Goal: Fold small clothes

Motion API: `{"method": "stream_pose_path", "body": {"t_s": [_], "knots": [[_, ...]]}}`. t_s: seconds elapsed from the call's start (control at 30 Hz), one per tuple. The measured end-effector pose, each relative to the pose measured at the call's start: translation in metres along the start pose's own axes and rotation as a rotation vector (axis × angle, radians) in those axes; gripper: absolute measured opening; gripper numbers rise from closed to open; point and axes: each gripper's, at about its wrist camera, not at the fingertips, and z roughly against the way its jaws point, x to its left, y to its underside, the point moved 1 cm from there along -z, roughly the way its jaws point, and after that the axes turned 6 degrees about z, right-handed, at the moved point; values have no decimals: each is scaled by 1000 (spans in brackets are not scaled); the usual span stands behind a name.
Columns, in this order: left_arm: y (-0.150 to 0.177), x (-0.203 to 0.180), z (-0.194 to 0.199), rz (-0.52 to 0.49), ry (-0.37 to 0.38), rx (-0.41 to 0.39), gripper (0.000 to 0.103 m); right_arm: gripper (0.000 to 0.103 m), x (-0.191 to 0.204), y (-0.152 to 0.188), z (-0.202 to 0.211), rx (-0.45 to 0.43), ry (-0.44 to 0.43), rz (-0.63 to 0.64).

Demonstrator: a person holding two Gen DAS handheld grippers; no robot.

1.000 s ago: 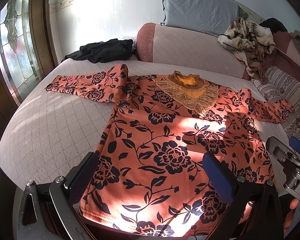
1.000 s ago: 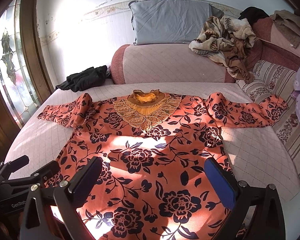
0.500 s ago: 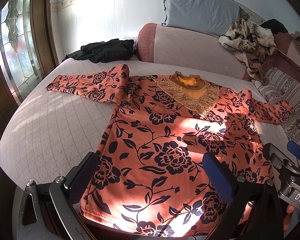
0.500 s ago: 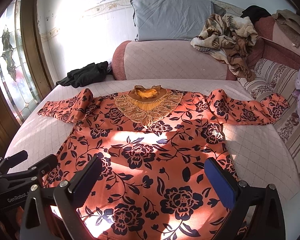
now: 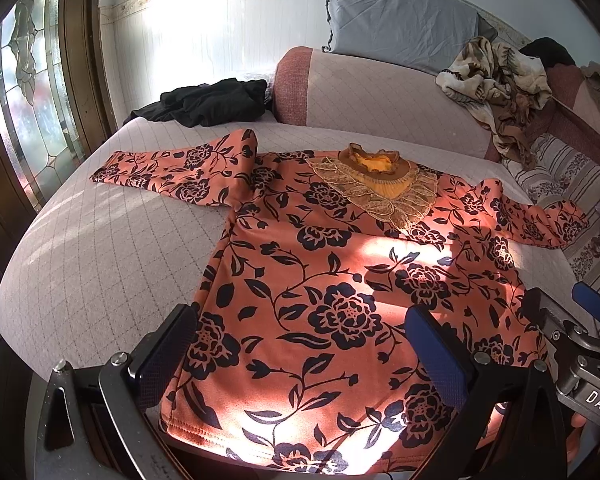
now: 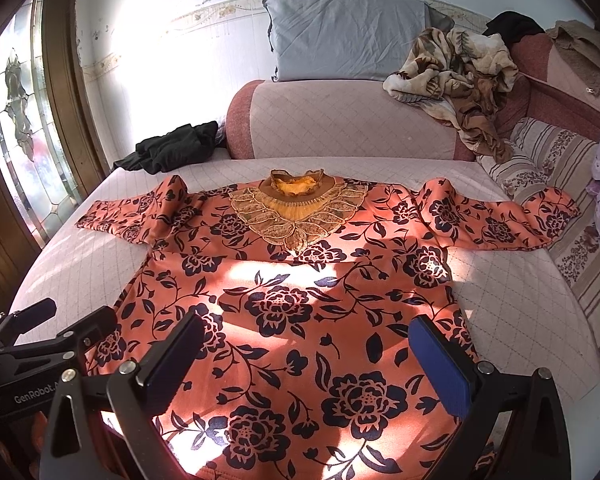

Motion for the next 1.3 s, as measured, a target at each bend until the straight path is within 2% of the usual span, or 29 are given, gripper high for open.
{"method": "stream_pose_path", "body": {"t_s": [0.33,0.5,0.67,0.83,0.87,0.93,1.03,1.1,1.17,1.3], "knots": [[-2,1,-2,4,6,-1,103,103,-3,-3,-2,3,-4,1],[-7,20,-17,35,-11,14,103,103,-35,2,-9,30,-46,-82],[-22,66,-49,102,-100,28,103,103,-124,10,-25,33,-121,-314],[-40,121,-89,186,-219,46,103,102,-252,19,-57,21,-106,-636],[-43,131,-97,202,-241,47,103,101,-278,19,-64,18,-87,-698],[-51,147,-111,233,-278,44,103,92,-327,17,-75,2,-17,-782],[-63,162,-129,269,-303,25,103,83,-390,3,-94,-11,84,-840],[-69,168,-140,283,-319,6,103,81,-428,-8,-104,-32,138,-885],[-71,175,-149,300,-333,-7,103,80,-455,-23,-114,-47,198,-883],[-65,189,-167,343,-362,18,103,61,-490,-48,-146,-9,321,-836]]}}
